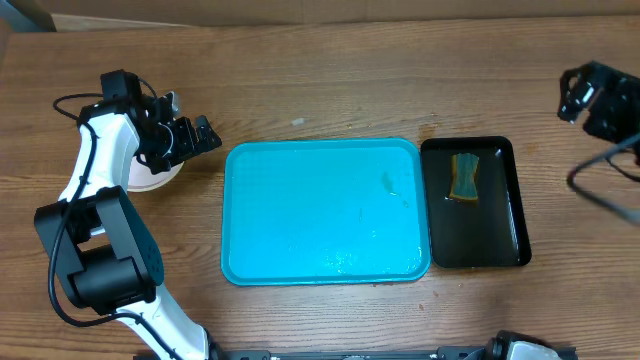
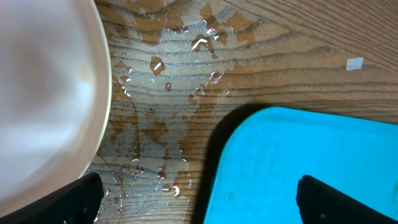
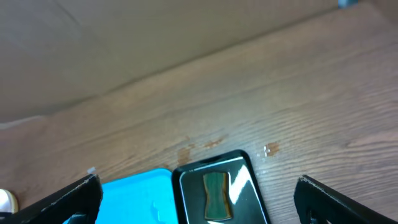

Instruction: Clean dirty plates on tray and stack at the side

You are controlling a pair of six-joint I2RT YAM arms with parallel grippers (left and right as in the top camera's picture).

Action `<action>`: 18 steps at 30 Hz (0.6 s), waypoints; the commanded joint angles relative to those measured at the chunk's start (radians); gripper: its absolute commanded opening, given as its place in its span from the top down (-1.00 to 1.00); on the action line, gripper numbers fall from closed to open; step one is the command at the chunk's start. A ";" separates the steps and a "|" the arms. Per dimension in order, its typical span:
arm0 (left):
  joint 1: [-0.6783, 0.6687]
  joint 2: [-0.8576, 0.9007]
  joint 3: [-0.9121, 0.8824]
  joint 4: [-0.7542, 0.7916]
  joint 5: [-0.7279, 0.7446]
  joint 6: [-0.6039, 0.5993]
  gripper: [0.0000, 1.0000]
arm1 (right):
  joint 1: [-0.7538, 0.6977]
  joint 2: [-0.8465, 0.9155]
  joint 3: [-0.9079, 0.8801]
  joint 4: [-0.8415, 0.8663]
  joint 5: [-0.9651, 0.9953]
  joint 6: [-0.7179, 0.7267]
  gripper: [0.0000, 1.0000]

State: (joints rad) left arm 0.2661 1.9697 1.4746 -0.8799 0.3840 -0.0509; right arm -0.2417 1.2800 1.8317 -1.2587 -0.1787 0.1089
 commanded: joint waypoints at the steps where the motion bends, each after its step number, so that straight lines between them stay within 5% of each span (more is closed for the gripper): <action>1: -0.003 -0.018 0.020 -0.002 -0.003 0.018 -1.00 | -0.001 -0.070 0.008 0.000 0.001 0.004 -1.00; 18: -0.003 -0.018 0.020 -0.002 -0.003 0.018 -1.00 | 0.164 -0.320 0.008 -0.043 0.216 0.003 -1.00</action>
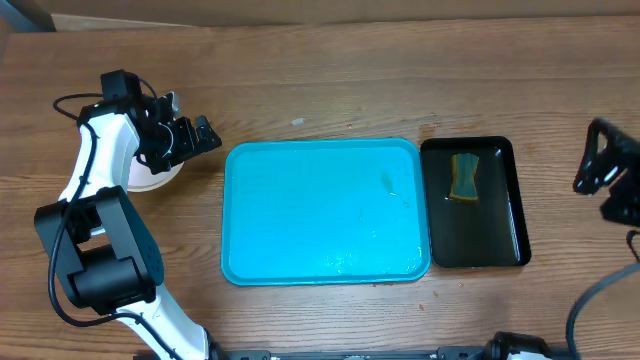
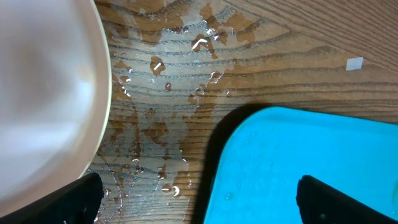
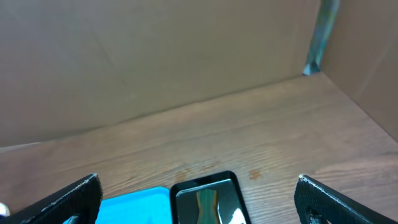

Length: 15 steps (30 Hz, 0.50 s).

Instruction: Clean dirty plates on tray and stack at the side

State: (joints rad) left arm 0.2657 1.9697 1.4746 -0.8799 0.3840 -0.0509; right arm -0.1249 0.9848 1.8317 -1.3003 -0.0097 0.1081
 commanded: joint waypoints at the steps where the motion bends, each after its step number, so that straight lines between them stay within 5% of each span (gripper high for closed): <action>1: -0.003 -0.018 0.020 -0.002 -0.003 0.018 -1.00 | 0.058 -0.034 0.008 -0.013 0.046 0.004 -1.00; 15: -0.004 -0.018 0.020 -0.002 -0.003 0.018 -1.00 | 0.079 -0.210 -0.162 0.305 -0.034 -0.011 -1.00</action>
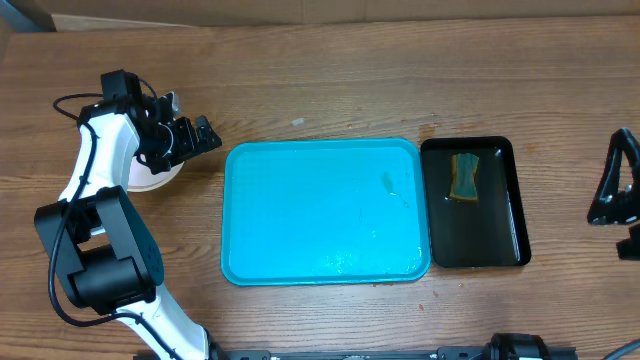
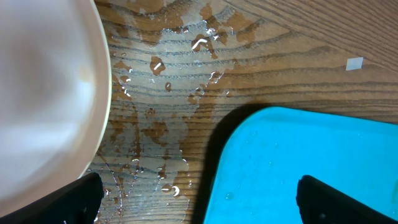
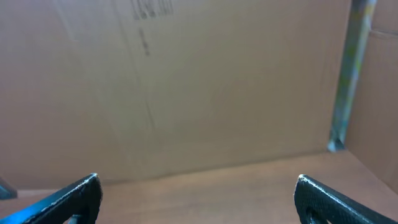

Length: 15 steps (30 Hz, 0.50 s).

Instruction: Clean dirty plates on tray and stack at the side

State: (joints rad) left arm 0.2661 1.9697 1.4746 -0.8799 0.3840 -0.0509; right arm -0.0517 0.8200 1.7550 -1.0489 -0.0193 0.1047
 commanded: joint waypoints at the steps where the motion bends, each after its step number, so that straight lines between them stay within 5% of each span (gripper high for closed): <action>1: -0.004 -0.018 0.020 -0.002 -0.003 0.018 -1.00 | 0.006 -0.068 -0.121 0.087 -0.024 -0.007 -1.00; 15: -0.004 -0.018 0.020 -0.002 -0.003 0.018 -1.00 | 0.006 -0.567 -0.808 0.686 -0.074 -0.006 -1.00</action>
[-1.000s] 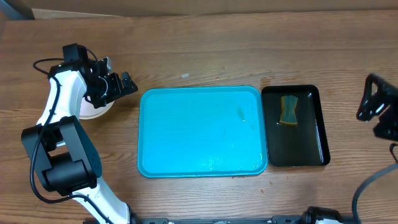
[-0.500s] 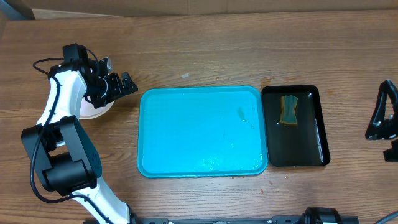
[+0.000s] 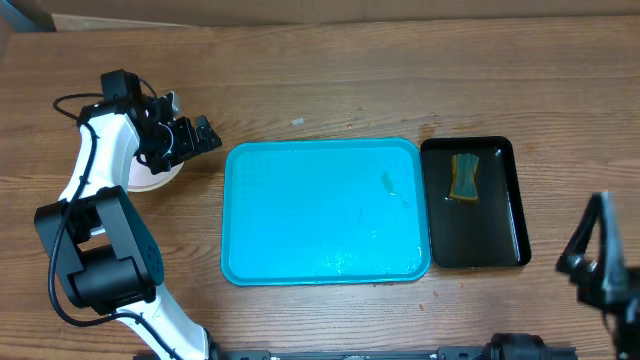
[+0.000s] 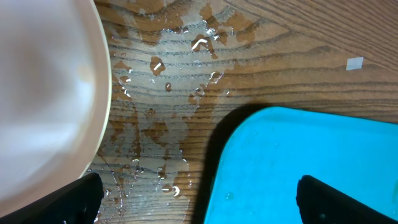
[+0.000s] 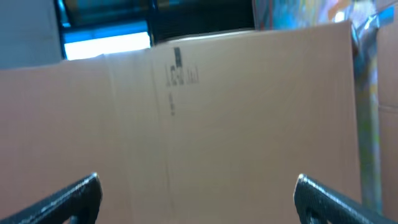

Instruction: Clean dirty plates on tray and stack at the side

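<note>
A turquoise tray [image 3: 325, 210] lies mid-table, wet and bare, its corner also in the left wrist view [image 4: 298, 162]. White plates [image 3: 150, 178] sit to its left, partly under my left arm; the plate rim [image 4: 50, 87] fills the left wrist view's left side. My left gripper [image 4: 199, 198] hangs open over the wet wood between plate and tray. My right gripper [image 5: 198, 198] is open with nothing between its fingers, facing a cardboard wall; its arm shows at the overhead view's lower right [image 3: 600, 265].
A black tray [image 3: 475, 203] right of the turquoise one holds a green-yellow sponge [image 3: 464, 176]. Water is spilled on the wood [image 4: 168, 93] beside the plates. A small white scrap [image 4: 354, 62] lies on the table. A cardboard wall [image 5: 199, 118] stands behind the table.
My right arm has moved from the table's right edge toward the front right corner, and its camera now faces higher up the cardboard wall. The left arm has not moved.
My left gripper stayed open beside the white plates throughout. My right arm was at the far right back of the table, seeing the black tray and sponge, then further forward along the right edge at each moment, its view tilting up to the cardboard wall.
</note>
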You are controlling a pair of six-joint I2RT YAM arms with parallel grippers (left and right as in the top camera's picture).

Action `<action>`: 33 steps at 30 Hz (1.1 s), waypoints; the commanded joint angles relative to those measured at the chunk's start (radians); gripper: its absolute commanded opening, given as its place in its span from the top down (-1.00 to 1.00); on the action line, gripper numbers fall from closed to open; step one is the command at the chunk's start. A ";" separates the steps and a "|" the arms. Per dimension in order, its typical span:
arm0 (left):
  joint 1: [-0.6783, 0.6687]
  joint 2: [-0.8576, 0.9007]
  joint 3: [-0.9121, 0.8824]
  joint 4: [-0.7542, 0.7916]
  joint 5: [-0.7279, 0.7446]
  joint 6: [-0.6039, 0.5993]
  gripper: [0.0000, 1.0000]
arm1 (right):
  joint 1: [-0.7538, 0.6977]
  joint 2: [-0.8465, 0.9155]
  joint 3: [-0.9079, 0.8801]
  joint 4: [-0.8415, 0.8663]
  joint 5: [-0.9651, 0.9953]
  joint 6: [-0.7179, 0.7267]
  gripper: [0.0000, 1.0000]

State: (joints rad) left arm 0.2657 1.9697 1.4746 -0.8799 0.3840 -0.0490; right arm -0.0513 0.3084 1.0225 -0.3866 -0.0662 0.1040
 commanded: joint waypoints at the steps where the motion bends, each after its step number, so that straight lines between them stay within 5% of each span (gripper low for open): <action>1: -0.003 -0.018 0.020 -0.002 -0.003 0.016 -1.00 | 0.006 -0.101 -0.143 0.075 -0.046 -0.005 -1.00; 9: -0.004 -0.018 0.020 -0.002 -0.003 0.016 -1.00 | 0.008 -0.307 -0.529 0.436 -0.131 0.002 -1.00; 15: -0.003 -0.018 0.020 -0.002 -0.003 0.016 -1.00 | 0.029 -0.305 -0.713 0.671 -0.145 0.024 -1.00; 33: -0.004 -0.018 0.020 -0.002 -0.003 0.016 -1.00 | 0.036 -0.306 -0.955 0.723 -0.146 0.028 -1.00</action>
State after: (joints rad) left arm 0.2661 1.9697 1.4746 -0.8803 0.3840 -0.0486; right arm -0.0242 0.0128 0.0963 0.3298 -0.2066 0.1268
